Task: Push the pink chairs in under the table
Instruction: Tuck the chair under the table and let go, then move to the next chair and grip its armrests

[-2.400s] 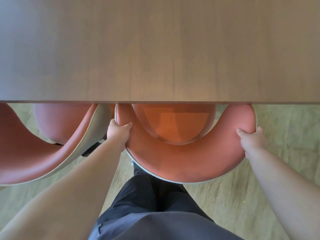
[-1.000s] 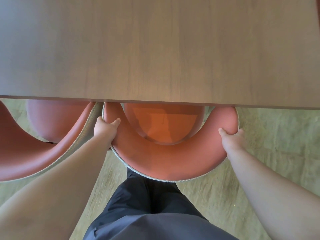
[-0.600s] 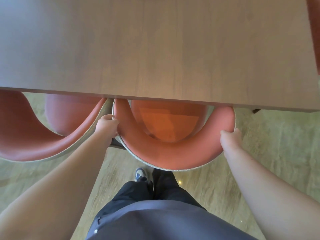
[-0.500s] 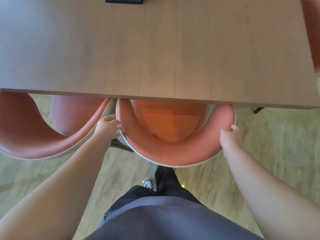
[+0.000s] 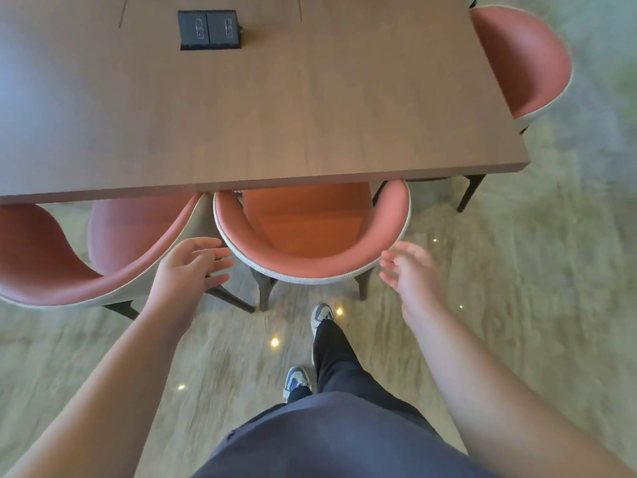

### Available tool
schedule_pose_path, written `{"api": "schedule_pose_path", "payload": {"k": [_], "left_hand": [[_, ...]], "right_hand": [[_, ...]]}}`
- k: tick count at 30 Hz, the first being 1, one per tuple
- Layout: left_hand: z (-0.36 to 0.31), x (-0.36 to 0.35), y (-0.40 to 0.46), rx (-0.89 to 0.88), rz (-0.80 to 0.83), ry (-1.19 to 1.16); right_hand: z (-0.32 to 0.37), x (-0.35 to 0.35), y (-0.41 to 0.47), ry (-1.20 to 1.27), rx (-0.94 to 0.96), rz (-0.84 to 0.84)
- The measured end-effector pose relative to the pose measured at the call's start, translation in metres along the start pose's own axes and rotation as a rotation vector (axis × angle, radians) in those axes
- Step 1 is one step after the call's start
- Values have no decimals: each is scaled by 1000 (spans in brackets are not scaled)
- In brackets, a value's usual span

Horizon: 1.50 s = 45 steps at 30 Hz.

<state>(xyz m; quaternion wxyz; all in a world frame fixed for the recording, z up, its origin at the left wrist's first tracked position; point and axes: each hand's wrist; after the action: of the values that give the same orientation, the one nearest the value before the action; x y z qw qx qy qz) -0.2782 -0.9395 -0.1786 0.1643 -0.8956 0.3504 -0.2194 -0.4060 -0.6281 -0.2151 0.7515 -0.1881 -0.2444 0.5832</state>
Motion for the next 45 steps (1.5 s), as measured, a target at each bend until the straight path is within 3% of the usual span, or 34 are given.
{"api": "schedule_pose_path", "payload": {"k": [8, 15, 22, 28, 33, 45], "left_hand": [[-49, -71, -92, -166, 142, 60], [-94, -221, -157, -275, 274, 102], [-120, -403, -233, -179, 476, 35], [-134, -487, -277, -353, 637, 101], [-157, -543, -277, -397, 647, 93], [-211, -682, -211, -357, 635, 66]], "right_hand": [[33, 103, -30, 2, 188, -9], [67, 231, 17, 64, 263, -84], [110, 359, 74, 148, 287, -95], [149, 444, 86, 242, 311, -128], [167, 480, 110, 258, 373, -190], [242, 483, 254, 246, 278, -244]]}}
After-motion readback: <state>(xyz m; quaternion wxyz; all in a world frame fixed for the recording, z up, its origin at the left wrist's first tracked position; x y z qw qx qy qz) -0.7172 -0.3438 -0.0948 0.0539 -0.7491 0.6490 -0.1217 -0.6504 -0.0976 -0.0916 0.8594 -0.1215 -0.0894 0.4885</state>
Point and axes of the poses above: each hand's wrist, its own y-axis towards the middle knuckle, its own x-axis out of the back of the hand, z = x × y, and after that the axes turned 7 degrees about -z, right-handed
